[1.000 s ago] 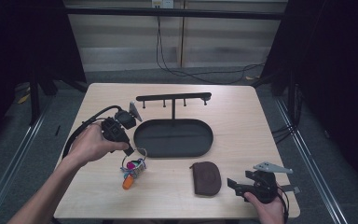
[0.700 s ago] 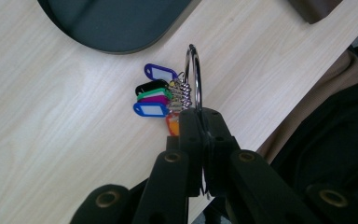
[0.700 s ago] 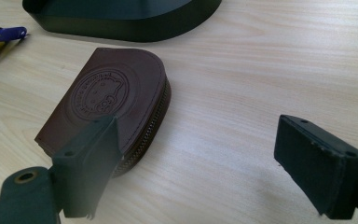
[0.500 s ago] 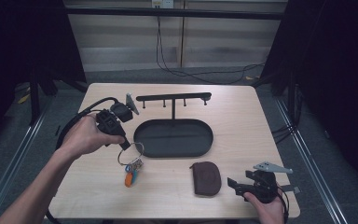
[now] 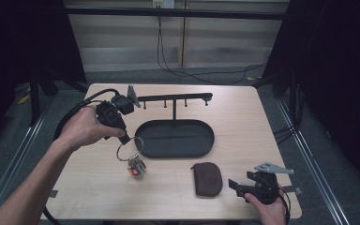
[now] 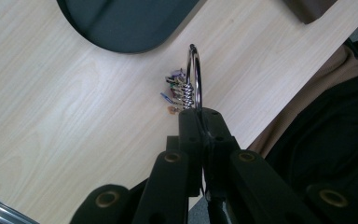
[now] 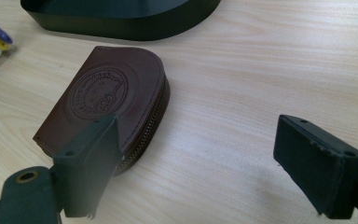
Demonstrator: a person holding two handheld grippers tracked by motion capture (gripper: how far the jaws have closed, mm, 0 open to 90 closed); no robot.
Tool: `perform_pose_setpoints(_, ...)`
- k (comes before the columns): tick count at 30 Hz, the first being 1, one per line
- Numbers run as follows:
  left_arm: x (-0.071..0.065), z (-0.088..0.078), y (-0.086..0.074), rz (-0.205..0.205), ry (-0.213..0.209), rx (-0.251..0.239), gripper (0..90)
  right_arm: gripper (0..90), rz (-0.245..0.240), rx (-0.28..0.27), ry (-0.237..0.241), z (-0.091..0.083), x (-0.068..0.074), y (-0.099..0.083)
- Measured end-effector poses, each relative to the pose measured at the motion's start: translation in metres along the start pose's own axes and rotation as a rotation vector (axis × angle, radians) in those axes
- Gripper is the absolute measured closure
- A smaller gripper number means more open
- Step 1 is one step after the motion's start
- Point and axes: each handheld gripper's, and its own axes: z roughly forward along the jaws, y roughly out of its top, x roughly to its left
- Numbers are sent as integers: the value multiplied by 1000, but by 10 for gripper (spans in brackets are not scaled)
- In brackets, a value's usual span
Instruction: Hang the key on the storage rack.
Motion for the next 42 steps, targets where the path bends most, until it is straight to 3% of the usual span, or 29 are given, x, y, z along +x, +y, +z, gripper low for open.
perform_pose_setpoints(12,6,-24,7,-18,27,-17,884,146,-2,4,2,0,0,0)
perform_pose_setpoints(31,7,-36,32,-30,42,-6,884,144,1,-7,4,-3,-1,-1)
perform_pose_setpoints(35,12,-40,39,-52,58,-9,884,141,-6,-14,12,-4,0,-1)
perform_pose_setpoints(42,24,-42,47,-79,34,-23,884,141,-7,-13,15,-5,0,-1)
